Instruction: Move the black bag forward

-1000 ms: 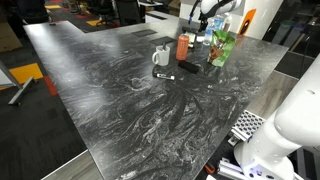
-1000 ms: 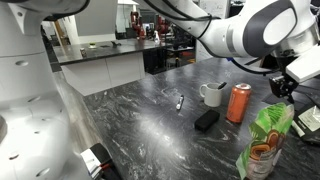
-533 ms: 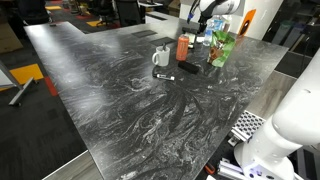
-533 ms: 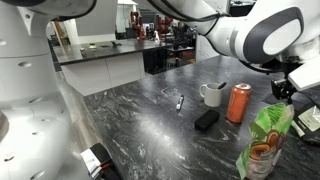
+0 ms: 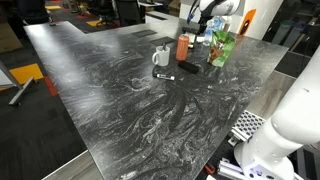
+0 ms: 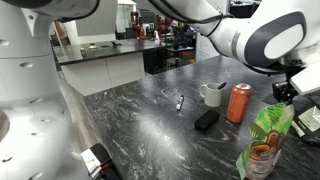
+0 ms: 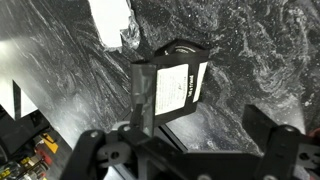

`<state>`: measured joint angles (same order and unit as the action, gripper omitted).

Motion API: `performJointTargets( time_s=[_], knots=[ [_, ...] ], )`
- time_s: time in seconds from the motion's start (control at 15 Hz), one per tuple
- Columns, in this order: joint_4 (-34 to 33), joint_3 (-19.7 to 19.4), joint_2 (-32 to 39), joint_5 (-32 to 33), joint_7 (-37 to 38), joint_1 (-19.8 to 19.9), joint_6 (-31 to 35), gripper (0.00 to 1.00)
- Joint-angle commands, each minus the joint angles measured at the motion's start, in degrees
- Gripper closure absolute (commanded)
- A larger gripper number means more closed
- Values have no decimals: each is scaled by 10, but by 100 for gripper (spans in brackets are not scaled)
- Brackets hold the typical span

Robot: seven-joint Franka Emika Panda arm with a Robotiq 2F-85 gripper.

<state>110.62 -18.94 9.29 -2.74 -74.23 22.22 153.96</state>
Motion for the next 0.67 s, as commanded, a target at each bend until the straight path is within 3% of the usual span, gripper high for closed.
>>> performJointTargets(
  time_s=[0.0,0.33,0.6],
  knots=[
    [0,10,-1,5,4,9,0,0],
    [-68,18,13,-17,41,8,-129,0],
    [-133,20,43,-11,84,6,-185,0]
  ],
)
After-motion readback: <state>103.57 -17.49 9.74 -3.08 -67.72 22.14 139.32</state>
